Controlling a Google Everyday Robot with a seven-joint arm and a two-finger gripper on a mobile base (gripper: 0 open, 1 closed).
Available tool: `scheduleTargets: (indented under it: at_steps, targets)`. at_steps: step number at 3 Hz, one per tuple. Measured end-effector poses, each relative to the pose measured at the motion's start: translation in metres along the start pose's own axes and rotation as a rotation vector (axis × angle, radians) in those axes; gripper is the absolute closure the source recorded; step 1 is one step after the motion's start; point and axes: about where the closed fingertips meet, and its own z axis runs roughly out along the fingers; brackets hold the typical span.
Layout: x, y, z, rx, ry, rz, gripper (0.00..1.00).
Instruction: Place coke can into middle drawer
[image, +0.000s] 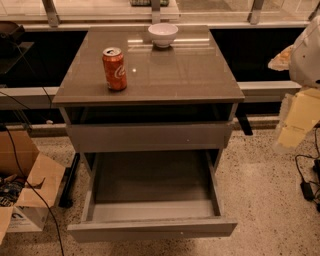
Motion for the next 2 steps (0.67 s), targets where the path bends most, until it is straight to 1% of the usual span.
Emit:
scheduleTargets:
  at_steps: [1,2]
  targets:
    - [-0.010,-0.003,0.002,0.006,-0.017,-0.015,0.00]
    - [-0.033,-0.009,0.007,0.012,-0.059,-0.054,0.00]
